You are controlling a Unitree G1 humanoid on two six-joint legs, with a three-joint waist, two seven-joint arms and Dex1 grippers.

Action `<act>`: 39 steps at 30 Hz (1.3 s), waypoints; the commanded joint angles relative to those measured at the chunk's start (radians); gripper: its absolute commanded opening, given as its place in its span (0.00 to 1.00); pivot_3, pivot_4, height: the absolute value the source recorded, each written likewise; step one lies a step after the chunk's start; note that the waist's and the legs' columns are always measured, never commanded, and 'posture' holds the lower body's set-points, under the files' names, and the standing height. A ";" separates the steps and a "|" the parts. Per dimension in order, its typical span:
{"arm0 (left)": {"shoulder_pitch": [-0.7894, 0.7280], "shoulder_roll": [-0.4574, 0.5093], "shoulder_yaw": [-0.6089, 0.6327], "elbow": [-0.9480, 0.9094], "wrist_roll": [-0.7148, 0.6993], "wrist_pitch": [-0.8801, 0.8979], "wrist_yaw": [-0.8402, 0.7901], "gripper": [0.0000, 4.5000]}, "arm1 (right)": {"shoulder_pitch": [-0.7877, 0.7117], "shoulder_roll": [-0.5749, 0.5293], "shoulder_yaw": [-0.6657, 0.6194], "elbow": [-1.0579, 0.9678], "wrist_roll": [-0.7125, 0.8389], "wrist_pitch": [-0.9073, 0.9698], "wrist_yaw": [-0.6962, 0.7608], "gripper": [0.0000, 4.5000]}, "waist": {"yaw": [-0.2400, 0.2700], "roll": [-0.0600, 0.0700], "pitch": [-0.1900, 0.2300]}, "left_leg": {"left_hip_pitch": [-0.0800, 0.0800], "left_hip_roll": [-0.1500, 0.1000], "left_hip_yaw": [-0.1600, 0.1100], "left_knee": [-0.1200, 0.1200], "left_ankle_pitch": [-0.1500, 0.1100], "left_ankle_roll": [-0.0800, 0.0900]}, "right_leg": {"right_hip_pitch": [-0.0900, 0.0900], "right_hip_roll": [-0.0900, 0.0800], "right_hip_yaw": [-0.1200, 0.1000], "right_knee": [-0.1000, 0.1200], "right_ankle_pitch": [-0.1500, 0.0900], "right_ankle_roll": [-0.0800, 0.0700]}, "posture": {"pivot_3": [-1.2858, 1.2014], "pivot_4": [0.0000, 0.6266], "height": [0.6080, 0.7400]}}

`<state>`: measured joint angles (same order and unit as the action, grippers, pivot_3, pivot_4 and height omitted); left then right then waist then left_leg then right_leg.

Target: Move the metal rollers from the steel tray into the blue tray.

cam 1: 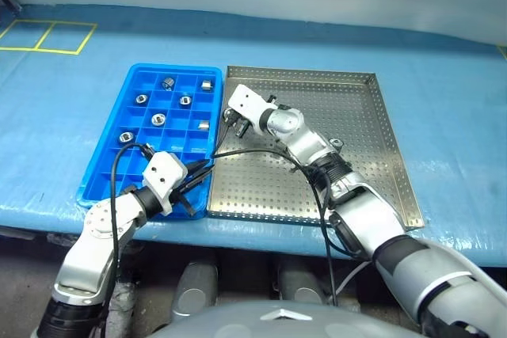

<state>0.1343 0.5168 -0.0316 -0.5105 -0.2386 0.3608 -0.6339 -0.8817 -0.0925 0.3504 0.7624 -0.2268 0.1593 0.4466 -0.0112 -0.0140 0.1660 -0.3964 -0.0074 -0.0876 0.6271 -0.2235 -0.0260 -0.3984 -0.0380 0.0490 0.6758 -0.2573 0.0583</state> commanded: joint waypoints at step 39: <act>-0.014 -0.024 0.045 -0.080 -0.088 0.040 0.040 0.13 | 0.258 0.250 0.019 -0.792 0.211 0.434 -0.058 0.00 | 0.002 0.000 0.000 | 0.000 0.000 -0.002 0.000 0.000 -0.001 | 0.000 -0.001 -0.001 0.000 0.000 0.000 | 0.57 0.24 1.00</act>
<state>0.1164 0.4886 -0.0073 -0.5298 -0.3018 0.3944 -0.5981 -0.6161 0.1326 0.3638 -0.0277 -0.0265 0.6151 0.3986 -0.0094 -0.0138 0.1661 -0.3968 -0.0074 -0.0893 0.6273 -0.2231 -0.0268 -0.3981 -0.0385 0.0479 0.6754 -0.2576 0.0580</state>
